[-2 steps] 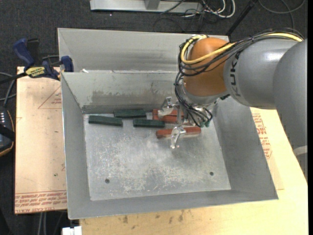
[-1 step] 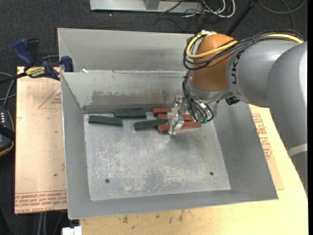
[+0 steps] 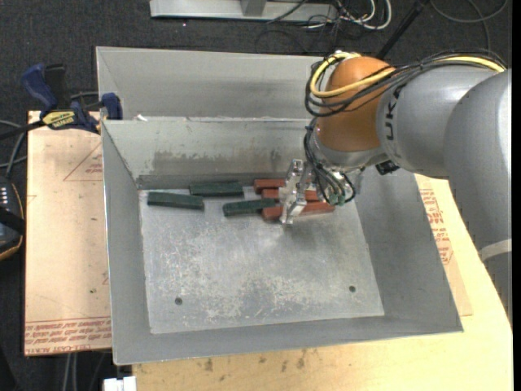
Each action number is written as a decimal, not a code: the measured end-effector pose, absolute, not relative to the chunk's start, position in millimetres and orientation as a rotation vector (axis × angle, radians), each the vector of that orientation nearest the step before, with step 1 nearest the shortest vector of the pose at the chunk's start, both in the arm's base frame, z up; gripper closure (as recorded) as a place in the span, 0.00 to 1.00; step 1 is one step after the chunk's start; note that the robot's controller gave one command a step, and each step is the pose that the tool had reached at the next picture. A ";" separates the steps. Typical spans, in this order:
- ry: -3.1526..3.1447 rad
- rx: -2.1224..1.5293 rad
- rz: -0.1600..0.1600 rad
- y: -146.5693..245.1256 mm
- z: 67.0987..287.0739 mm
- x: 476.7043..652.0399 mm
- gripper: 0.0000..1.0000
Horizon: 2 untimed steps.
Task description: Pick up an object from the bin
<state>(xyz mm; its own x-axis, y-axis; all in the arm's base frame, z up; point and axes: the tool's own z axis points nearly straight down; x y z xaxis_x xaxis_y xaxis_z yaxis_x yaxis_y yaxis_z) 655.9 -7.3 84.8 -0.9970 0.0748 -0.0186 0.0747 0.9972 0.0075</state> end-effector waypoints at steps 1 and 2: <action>3.137 0.191 0.002 -8.0 119.2 636.5 1.00; 3.128 0.178 0.002 -6.0 146.4 648.4 1.00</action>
Offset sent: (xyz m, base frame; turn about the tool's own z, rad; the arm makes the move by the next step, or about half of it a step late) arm -0.0098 0.0008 0.0595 0.0390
